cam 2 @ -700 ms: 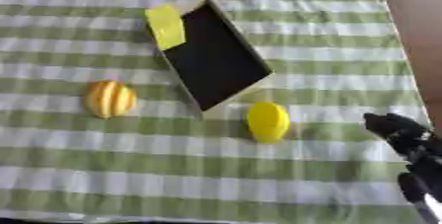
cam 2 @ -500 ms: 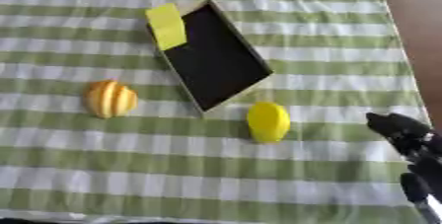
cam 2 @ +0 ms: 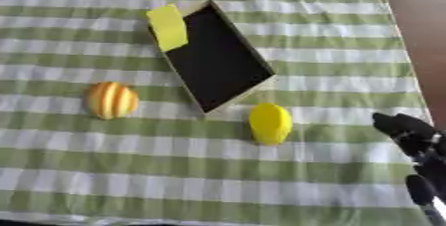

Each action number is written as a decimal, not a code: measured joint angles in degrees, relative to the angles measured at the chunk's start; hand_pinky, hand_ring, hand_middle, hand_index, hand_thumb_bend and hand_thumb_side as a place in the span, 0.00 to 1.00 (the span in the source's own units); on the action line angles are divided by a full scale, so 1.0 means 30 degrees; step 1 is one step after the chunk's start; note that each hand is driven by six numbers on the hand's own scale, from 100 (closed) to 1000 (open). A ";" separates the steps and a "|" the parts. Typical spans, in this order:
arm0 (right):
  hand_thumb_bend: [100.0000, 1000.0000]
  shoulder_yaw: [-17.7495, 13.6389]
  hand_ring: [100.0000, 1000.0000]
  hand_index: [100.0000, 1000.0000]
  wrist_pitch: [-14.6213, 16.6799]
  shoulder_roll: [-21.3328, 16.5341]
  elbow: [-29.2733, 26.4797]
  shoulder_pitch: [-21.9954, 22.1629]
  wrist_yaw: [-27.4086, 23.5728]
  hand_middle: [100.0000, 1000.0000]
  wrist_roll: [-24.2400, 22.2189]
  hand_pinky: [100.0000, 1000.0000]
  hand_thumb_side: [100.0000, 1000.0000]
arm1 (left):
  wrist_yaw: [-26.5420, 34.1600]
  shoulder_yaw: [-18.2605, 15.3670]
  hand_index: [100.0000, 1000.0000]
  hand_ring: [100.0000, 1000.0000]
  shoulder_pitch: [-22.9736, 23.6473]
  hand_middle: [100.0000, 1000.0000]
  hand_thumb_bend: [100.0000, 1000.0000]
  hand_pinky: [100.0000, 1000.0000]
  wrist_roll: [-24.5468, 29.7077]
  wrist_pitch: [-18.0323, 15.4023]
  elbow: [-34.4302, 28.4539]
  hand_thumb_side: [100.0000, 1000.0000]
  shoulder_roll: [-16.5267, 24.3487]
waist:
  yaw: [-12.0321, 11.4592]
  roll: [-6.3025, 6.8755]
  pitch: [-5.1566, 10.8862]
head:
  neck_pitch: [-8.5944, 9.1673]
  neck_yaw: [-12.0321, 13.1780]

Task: Pick up objects on the table and place them in the box.

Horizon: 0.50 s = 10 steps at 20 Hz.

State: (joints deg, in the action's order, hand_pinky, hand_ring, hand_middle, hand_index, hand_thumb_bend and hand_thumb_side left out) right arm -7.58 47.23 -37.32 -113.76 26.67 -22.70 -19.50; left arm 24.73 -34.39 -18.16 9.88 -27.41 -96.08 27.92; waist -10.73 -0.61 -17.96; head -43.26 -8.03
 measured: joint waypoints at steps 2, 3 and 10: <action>0.00 -0.0065 1.00 1.00 0.0207 -0.0527 0.0000 -0.0125 0.0352 0.88 0.0206 1.00 0.41 | -0.0034 0.0078 0.75 0.79 -0.0008 0.71 0.00 0.72 -0.0002 0.0002 0.0000 0.52 0.0000 | -0.0093 -0.0070 0.0040 | -0.0005 -0.0072; 0.00 -0.0092 1.00 1.00 0.0312 -0.0810 0.0000 -0.0214 0.0506 0.88 0.0312 1.00 0.41 | -0.0066 0.0100 0.75 0.79 -0.0008 0.71 0.00 0.72 -0.0005 0.0005 0.0000 0.52 0.0000 | -0.0135 -0.0096 0.0081 | -0.0006 -0.0098; 0.00 -0.0170 1.00 1.00 0.0463 -0.2729 0.0000 -0.0773 0.1413 0.88 0.0763 1.00 0.41 | -0.0198 0.0225 0.75 0.79 -0.0051 0.70 0.00 0.72 -0.0034 0.0150 -0.0032 0.52 0.0000 | -0.0345 -0.0277 0.0223 | -0.0009 -0.0378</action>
State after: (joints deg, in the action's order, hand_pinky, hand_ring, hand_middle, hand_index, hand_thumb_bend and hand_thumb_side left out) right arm -8.09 48.62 -45.50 -113.76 24.36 -18.46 -17.22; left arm 24.13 -33.72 -18.31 9.78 -26.96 -96.18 27.92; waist -11.77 -1.44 -17.29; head -43.29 -9.17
